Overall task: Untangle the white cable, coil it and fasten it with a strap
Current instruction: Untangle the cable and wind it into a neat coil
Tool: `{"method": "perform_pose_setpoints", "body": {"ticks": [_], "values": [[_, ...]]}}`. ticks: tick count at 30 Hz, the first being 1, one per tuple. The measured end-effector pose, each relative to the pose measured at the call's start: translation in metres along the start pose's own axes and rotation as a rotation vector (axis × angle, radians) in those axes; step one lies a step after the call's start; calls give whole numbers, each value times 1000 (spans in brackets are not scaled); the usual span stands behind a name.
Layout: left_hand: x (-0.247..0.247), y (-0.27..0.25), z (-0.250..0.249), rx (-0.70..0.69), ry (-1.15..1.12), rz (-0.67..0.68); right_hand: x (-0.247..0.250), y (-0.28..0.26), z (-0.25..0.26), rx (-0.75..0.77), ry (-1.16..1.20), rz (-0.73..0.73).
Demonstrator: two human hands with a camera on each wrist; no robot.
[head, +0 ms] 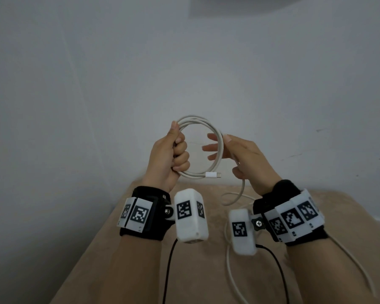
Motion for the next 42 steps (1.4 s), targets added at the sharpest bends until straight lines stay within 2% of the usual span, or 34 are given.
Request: {"method": "perform_pose_setpoints", "body": {"ticks": [3,10,19,23,34,38,42], "values": [[-1,0,1,-13,11,-27,-7,-3,3,0,20,65],[-5,-1,2,-4,-17,-12,-8,2,2,61,28,18],[-22,-3,17,165,-108,211,8,5,5,178,79,-191],[-21,-5,18,208,-75,279,9,6,1,148,43,-132],[-22,-5,19,243,-122,337,6,6,-4,98,-29,-16],[-19,-4,21,261,-142,282,3,5,-4,85,-5,14],[-18,-3,19,174,-93,166,3,4,-2,94,-19,11]]}}
Point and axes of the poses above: each hand's wrist, its own y-axis towards the middle knuckle, its own x-axis out of the back of the hand, z = x × y, the point moved 7 cm from there along y, towards the middle knuckle, and after that the axes turned 3 degrees about -z, right-handed, at the moved point
